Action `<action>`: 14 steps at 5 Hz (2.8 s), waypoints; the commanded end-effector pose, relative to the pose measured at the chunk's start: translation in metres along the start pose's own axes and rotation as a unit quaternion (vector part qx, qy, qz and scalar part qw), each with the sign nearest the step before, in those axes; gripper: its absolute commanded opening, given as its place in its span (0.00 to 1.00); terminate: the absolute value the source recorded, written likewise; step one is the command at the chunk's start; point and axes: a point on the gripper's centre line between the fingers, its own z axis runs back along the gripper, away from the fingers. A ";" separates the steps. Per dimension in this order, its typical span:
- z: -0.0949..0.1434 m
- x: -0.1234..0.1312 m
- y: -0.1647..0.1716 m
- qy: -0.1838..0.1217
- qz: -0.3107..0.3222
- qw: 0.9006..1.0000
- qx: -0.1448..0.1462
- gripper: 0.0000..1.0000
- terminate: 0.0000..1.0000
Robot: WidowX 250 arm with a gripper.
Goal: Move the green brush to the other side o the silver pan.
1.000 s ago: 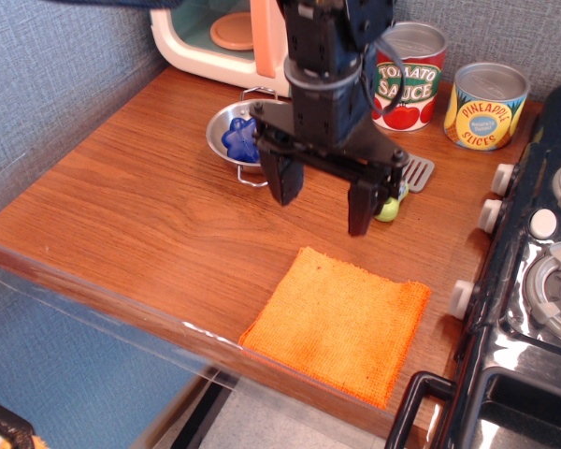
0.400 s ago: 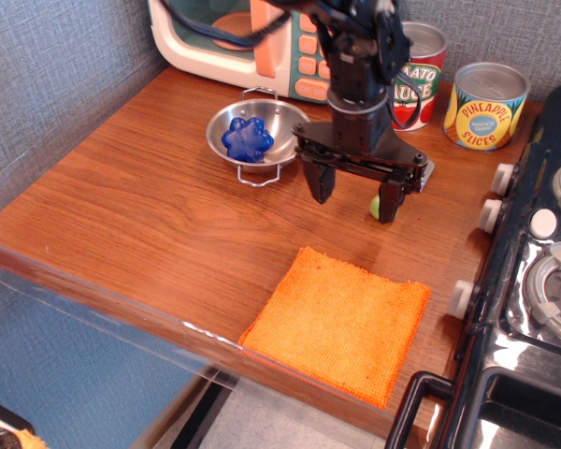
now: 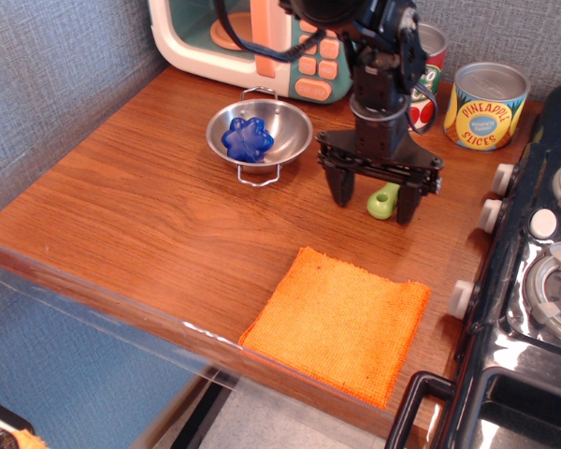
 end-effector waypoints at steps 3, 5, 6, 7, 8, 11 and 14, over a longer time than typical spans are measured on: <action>0.023 0.003 -0.007 -0.018 -0.001 1.000 0.007 0.00 0.00; 0.117 -0.019 0.025 -0.093 0.026 0.995 0.035 0.00 0.00; 0.157 -0.047 0.068 -0.103 0.068 0.990 0.063 0.00 0.00; 0.146 -0.065 0.117 -0.070 0.097 0.990 0.071 0.00 0.00; 0.122 -0.071 0.169 -0.027 0.084 0.995 0.055 0.00 0.00; 0.086 -0.062 0.234 0.010 0.010 0.996 0.084 0.00 0.00; 0.079 -0.056 0.220 0.025 0.003 0.996 0.091 1.00 0.00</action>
